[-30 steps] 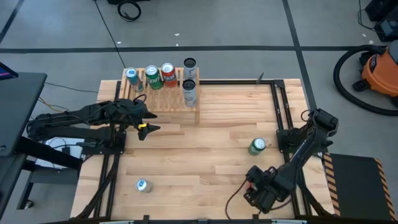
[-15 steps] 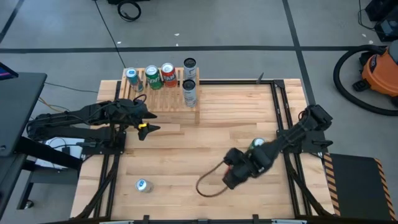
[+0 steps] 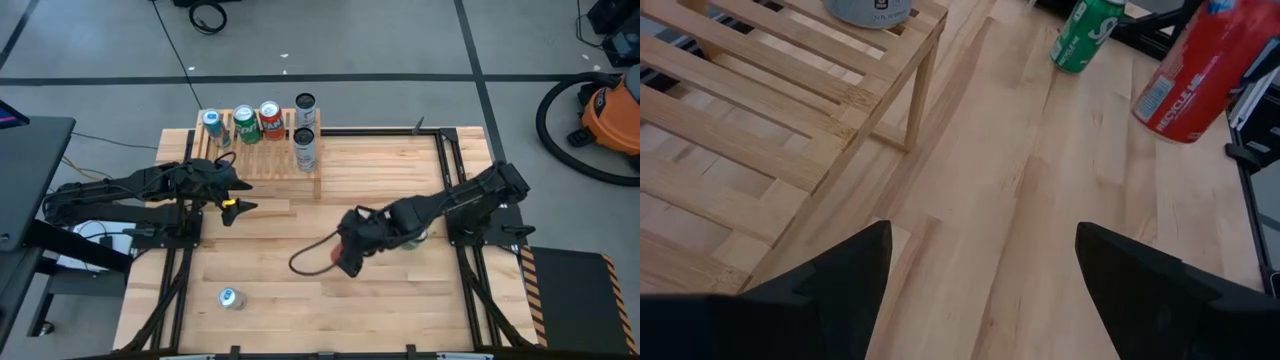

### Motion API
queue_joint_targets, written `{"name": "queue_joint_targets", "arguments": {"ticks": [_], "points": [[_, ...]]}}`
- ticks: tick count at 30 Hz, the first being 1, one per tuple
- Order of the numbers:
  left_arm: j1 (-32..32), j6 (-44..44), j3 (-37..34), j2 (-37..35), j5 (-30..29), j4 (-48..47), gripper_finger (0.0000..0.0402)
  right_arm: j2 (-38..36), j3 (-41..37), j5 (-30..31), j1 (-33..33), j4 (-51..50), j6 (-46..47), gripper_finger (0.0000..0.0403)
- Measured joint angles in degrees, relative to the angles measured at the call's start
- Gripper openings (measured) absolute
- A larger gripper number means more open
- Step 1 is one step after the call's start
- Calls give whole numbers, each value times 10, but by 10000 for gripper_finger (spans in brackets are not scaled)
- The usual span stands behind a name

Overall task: Place canned beverage on shelf
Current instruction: Put the orange soda can on the shelf

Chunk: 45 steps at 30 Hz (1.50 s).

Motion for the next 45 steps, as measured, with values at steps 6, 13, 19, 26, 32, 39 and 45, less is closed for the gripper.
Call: {"name": "queue_joint_targets", "arguments": {"ticks": [6, 13, 19, 26, 32, 39, 45], "points": [[0, 26, 0, 0, 0, 0, 318, 3, 4, -10, -46, 51, -75, 307], [0, 52, 0, 4, 0, 5, 318, 53, 24, -47, -87, 79, -147, 307], [0, 84, 0, 4, 0, 4, 318, 107, 93, -48, -90, 59, -230, 307], [0, 85, 0, 4, 0, 9, 318, 150, 146, -46, -93, 30, -287, 307], [0, 83, 0, 4, 0, 28, 318, 157, 147, -38, -93, 15, -306, 307], [1, 87, 0, 4, 0, 53, 318, 159, 147, -27, -94, -1, -309, 307], [0, 82, 0, 4, 0, 61, 318, 159, 147, -30, -100, 1, -320, 307]]}}
